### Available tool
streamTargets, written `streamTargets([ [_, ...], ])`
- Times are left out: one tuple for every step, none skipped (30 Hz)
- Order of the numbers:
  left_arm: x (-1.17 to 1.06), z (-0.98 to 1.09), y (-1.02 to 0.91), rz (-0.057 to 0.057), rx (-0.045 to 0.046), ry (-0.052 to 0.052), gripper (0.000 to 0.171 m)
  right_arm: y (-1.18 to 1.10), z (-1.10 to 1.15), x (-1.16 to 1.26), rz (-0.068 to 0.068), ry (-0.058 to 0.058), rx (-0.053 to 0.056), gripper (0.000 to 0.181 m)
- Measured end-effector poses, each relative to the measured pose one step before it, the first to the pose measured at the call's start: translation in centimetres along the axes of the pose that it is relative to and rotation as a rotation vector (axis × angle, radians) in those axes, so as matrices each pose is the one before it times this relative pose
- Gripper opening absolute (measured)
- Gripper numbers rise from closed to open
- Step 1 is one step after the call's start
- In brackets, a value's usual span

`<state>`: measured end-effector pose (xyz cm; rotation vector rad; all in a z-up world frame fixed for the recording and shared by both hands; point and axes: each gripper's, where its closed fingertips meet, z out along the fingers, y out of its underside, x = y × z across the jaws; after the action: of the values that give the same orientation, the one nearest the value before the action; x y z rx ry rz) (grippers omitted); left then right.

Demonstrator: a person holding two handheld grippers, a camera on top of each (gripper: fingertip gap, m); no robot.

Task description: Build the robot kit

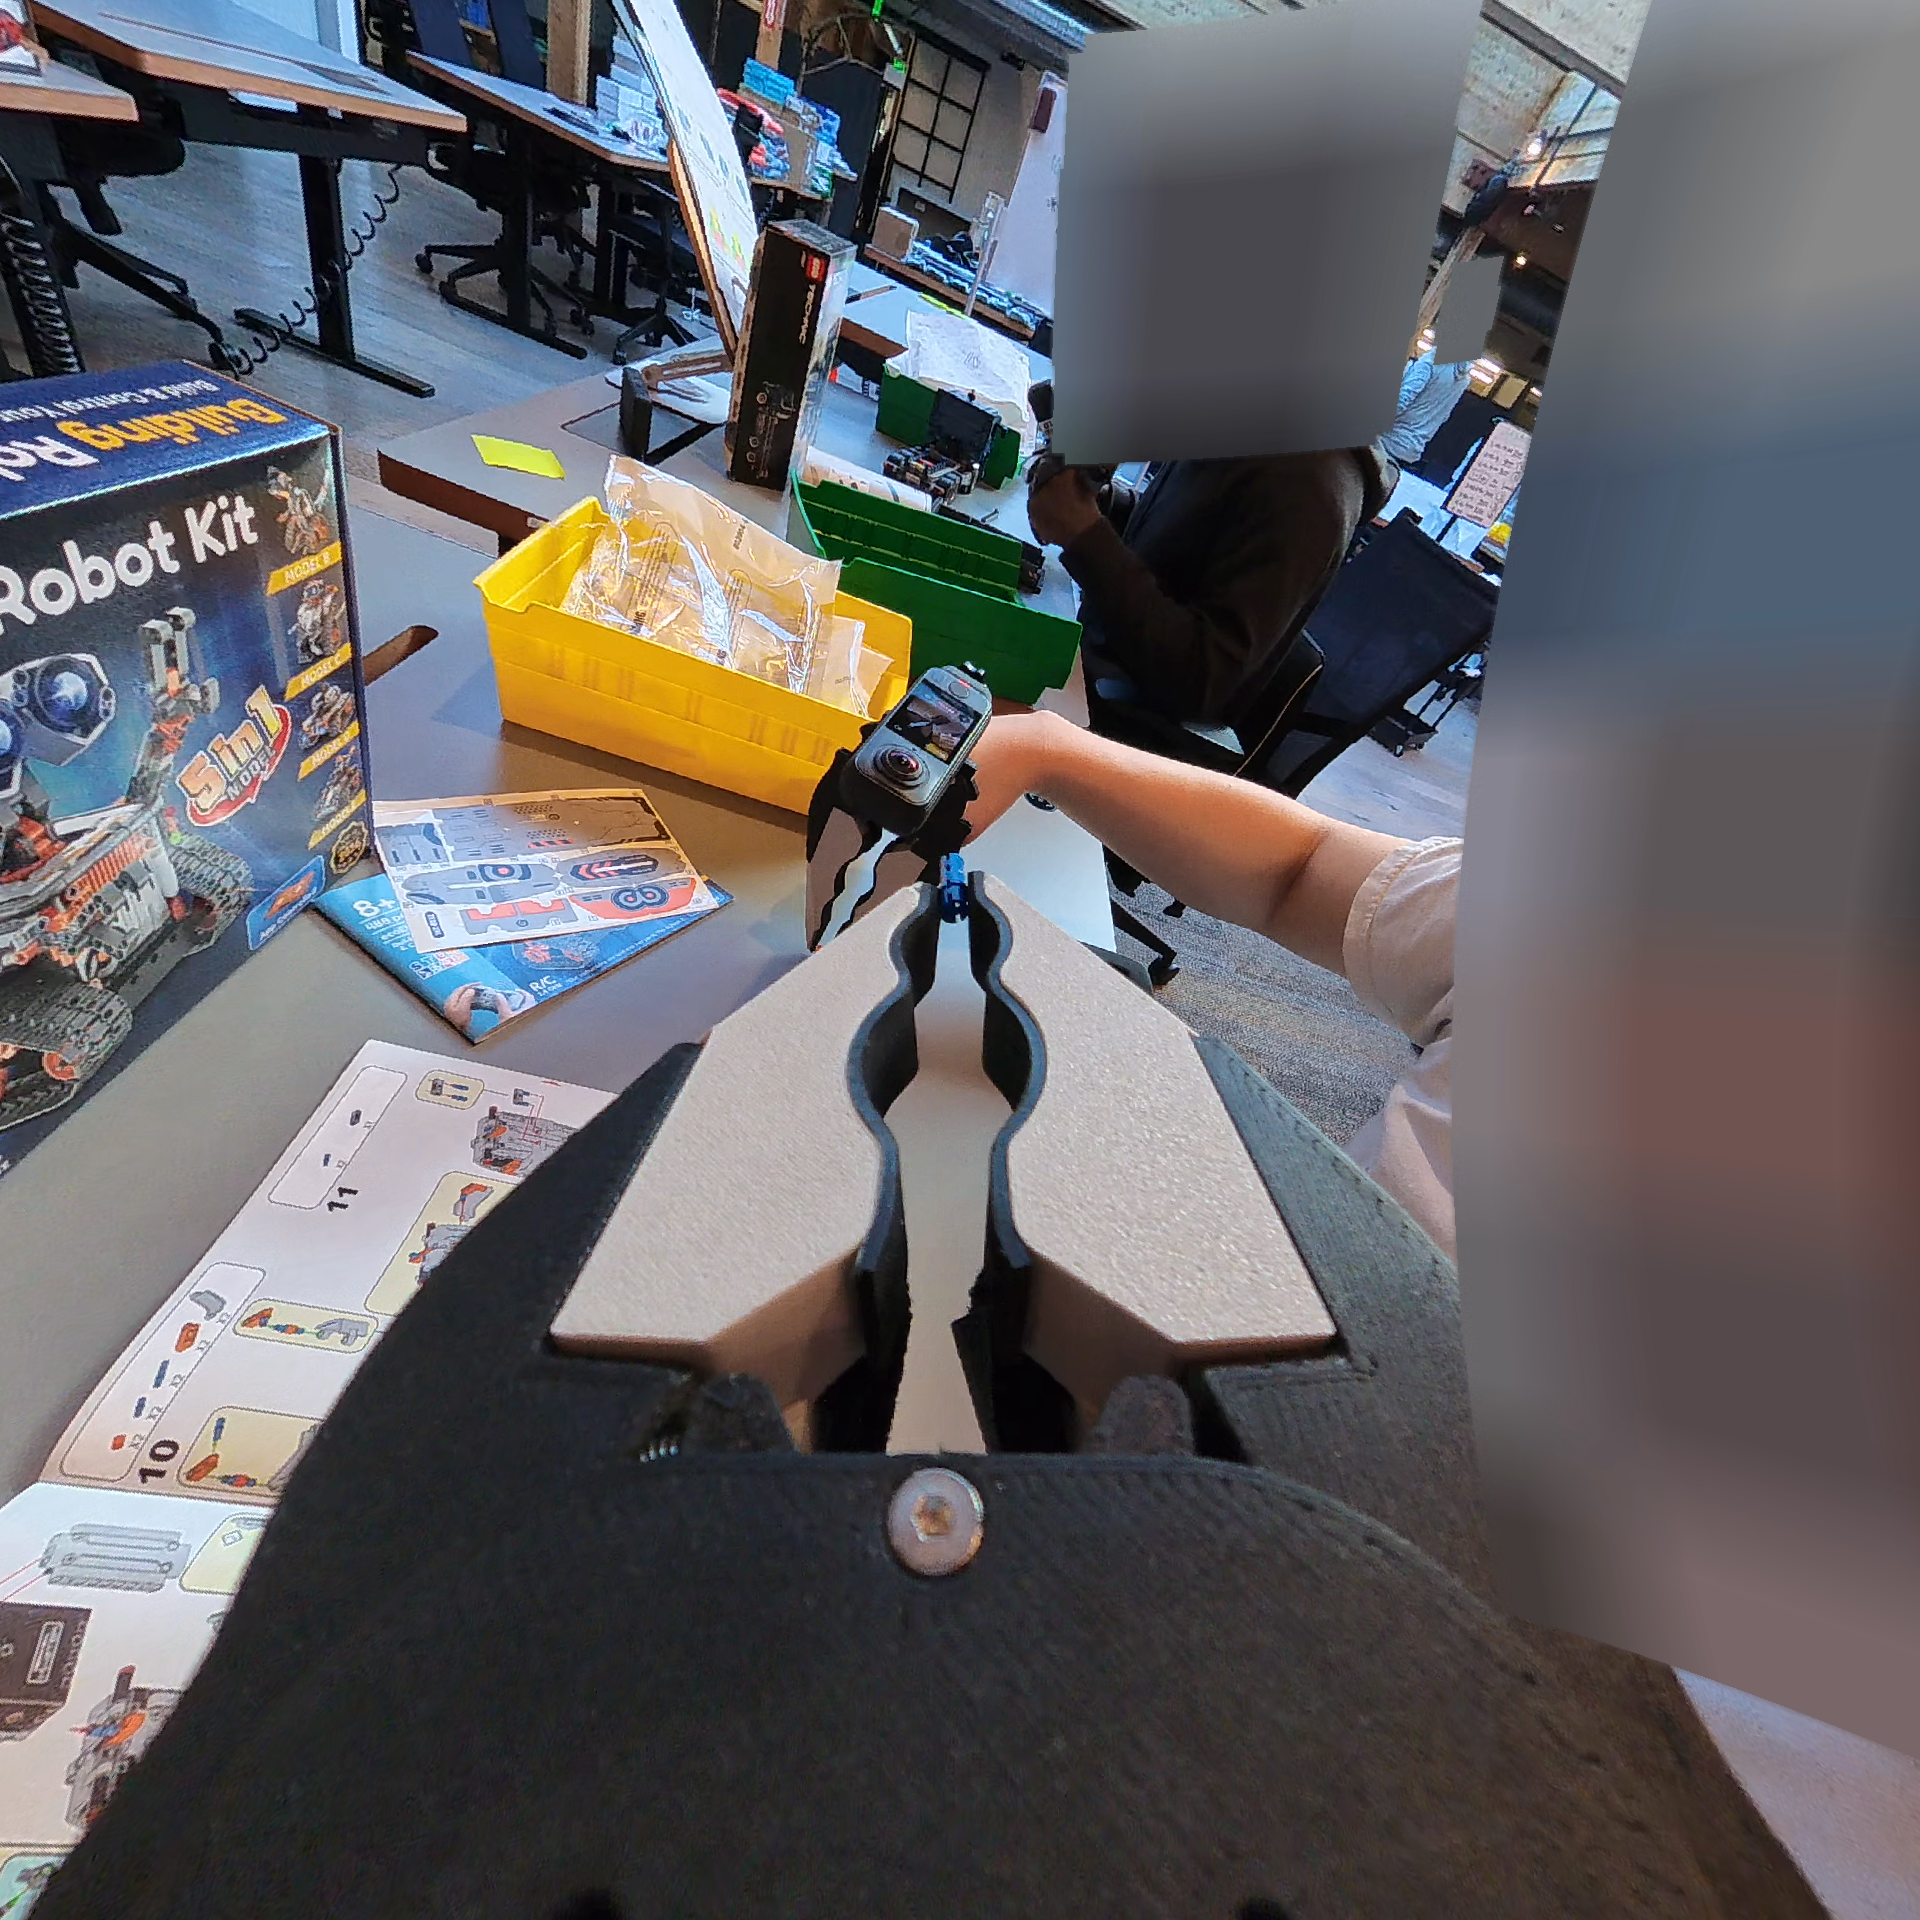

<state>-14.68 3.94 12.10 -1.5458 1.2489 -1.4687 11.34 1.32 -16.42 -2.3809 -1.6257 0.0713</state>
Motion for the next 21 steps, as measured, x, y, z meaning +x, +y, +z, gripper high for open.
streamTargets([
  [-0.006, -0.003, 0.011, 0.0003, -0.00057, -0.0010, 0.003, 0.003, 0.009, -0.004, -0.0019, -0.0001, -0.0025, 0.007],
  [-0.010, -0.007, -0.011, -0.0001, 0.00066, -0.0002, 0.003, 0.007, -0.012, -0.018, -0.0016, 0.0000, -0.0019, 0.007],
  [0.018, -0.014, -0.014, -0.0009, 0.00102, 0.0014, 0.003, 0.019, 0.010, -0.011, 0.0005, -0.0014, -0.0022, 0.007],
  [-0.010, -0.003, 0.007, -0.0008, -0.00029, 0.0005, 0.003, 0.006, 0.008, -0.015, 0.0019, -0.0020, -0.0010, 0.007],
  [-0.020, -0.006, 0.018, -0.0006, -0.00088, -0.0008, 0.003, 0.010, -0.002, 0.001, -0.0003, -0.0010, -0.0003, 0.007],
  [0.006, -0.018, 0.000, -0.0002, 0.00028, 0.0002, 0.003, 0.012, 0.007, 0.001, -0.0003, -0.0003, -0.0001, 0.007],
  [0.017, -0.018, -0.030, 0.0001, 0.00187, 0.0008, 0.003, 0.002, 0.007, 0.000, -0.0008, 0.0006, -0.0004, 0.006],
  [0.018, -0.008, -0.008, -0.0001, 0.00028, 0.0003, 0.003, 0.008, 0.001, -0.012, -0.0026, 0.0011, -0.0008, 0.006],
  [-0.012, -0.006, 0.011, 0.0002, -0.00081, -0.0008, 0.003, 0.004, 0.003, -0.007, -0.0005, -0.0002, -0.0014, 0.007],
  [-0.005, -0.004, -0.009, 0.0003, 0.00077, -0.0003, 0.003, 0.017, 0.002, 0.000, 0.0004, -0.0003, -0.0013, 0.007],
  [0.018, 0.009, 0.011, -0.0009, -0.00026, 0.0011, 0.003, 0.008, 0.004, 0.002, 0.0000, -0.0002, -0.0013, 0.007],
  [-0.011, 0.013, 0.008, -0.0009, -0.00069, 0.0004, 0.003, 0.009, 0.003, -0.006, 0.0004, -0.0005, -0.0014, 0.007],
  [0.003, 0.015, 0.017, -0.0007, -0.00085, 0.0003, 0.003, 0.010, 0.003, 0.003, -0.0014, -0.0001, -0.0012, 0.007],
  [0.009, 0.020, 0.025, -0.0004, -0.00155, 0.0009, 0.003, 0.007, 0.005, -0.001, -0.0025, 0.0004, -0.0005, 0.007],
  [0.006, 0.015, 0.023, 0.0003, -0.00105, 0.0003, 0.003, 0.003, 0.006, -0.006, 0.0001, -0.0007, -0.0010, 0.007],
  [0.009, 0.004, 0.004, 0.0000, -0.00083, -0.0002, 0.003, 0.013, 0.005, 0.004, -0.0004, -0.0005, -0.0010, 0.007],
  [0.006, 0.002, -0.004, -0.0003, 0.00030, 0.0003, 0.003, 0.008, 0.007, -0.004, -0.0006, -0.0005, -0.0004, 0.007],
  [0.017, -0.005, -0.002, 0.0000, 0.00053, 0.0005, 0.003, 0.003, 0.010, -0.003, 0.0011, -0.0015, -0.0008, 0.007],
  [-0.018, -0.012, 0.000, -0.0004, -0.00009, -0.0009, 0.003, 0.005, 0.001, -0.001, 0.0009, -0.0012, -0.0002, 0.007],
  [0.003, -0.009, -0.011, -0.0001, 0.00027, -0.0002, 0.003, -0.004, 0.013, 0.004, 0.0002, -0.0009, -0.0001, 0.007],
  [0.016, -0.021, -0.022, 0.0000, 0.00134, 0.0007, 0.003, 0.004, 0.012, 0.002, 0.0004, -0.0018, -0.0002, 0.007],
])
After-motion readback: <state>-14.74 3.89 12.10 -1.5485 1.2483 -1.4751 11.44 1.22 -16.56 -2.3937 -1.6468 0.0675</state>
